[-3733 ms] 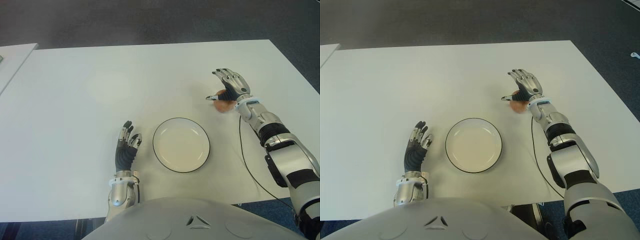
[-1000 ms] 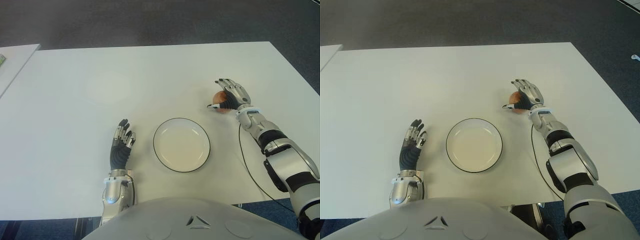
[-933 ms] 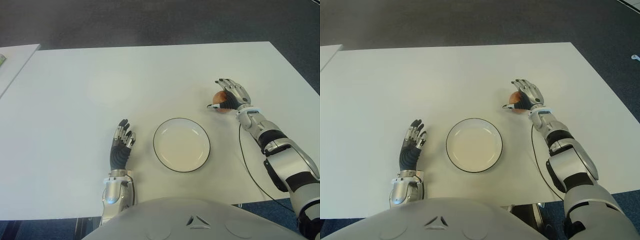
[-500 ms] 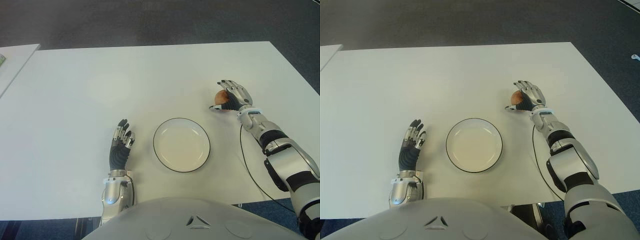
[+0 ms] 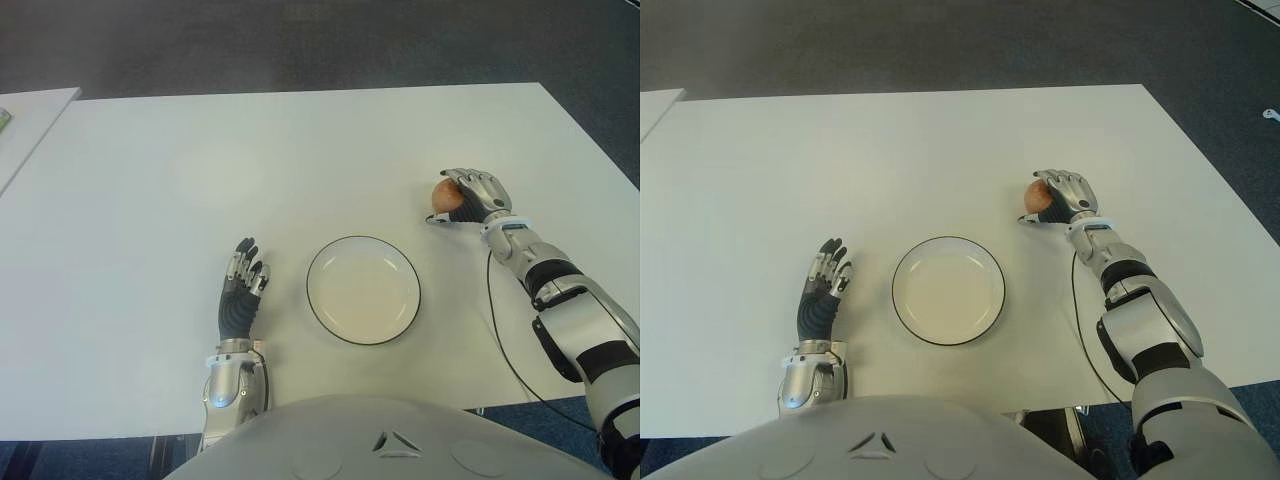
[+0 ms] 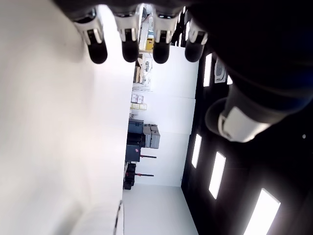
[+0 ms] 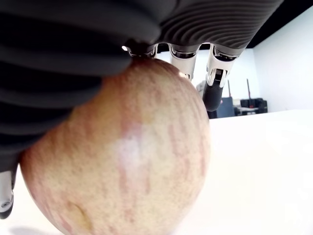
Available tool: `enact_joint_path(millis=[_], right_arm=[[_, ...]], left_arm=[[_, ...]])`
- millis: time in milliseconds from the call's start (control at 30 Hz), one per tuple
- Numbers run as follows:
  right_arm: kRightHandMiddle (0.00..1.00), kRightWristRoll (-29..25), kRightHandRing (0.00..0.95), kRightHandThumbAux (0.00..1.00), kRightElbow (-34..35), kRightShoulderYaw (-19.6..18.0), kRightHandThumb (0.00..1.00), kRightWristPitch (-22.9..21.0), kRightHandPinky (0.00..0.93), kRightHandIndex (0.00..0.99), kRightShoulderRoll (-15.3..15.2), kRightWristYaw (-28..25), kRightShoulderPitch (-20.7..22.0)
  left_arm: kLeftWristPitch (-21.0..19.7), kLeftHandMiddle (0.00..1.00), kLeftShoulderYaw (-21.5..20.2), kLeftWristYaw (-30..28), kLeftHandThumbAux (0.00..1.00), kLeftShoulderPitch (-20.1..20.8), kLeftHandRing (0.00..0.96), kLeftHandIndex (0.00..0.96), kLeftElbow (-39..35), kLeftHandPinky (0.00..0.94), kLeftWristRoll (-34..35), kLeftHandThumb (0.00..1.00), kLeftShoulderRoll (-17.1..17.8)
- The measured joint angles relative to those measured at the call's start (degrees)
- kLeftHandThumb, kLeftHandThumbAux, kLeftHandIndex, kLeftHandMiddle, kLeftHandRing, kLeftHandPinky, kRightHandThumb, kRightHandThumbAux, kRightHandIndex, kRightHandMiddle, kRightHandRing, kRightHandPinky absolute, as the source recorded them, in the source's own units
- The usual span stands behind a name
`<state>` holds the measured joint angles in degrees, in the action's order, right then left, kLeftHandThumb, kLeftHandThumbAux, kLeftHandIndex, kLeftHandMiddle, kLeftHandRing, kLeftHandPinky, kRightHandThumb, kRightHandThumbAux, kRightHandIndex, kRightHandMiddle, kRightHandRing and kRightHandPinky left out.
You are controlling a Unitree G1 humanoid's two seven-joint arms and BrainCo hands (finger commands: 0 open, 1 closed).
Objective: Put the apples into the plate.
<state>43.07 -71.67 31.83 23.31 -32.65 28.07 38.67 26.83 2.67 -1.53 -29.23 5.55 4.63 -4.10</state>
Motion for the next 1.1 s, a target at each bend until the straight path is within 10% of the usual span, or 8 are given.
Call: enact_joint_path(millis=[267,1100], right_arm=[[0.467,-0.2,0.447,0.702,0.0,0.2,0.668,1.1,0.397,0.419,0.0,0.5,0.1],[0.738,-1.6,0.725,0.717,-0.1,-1.0,0.701,1.7,0.665,0.438,0.1,1.3,0.0]], left_arm=[[-0.4,0.032,0.0,0.0,0.574,0.0,0.000,0.043,-0.2,0.000,0.0,0.076,0.0],[0.6,0.015,0.0,0.0,0.548,0.6,0.000,0.028,0.6,0.000,-0.9,0.080,0.1]])
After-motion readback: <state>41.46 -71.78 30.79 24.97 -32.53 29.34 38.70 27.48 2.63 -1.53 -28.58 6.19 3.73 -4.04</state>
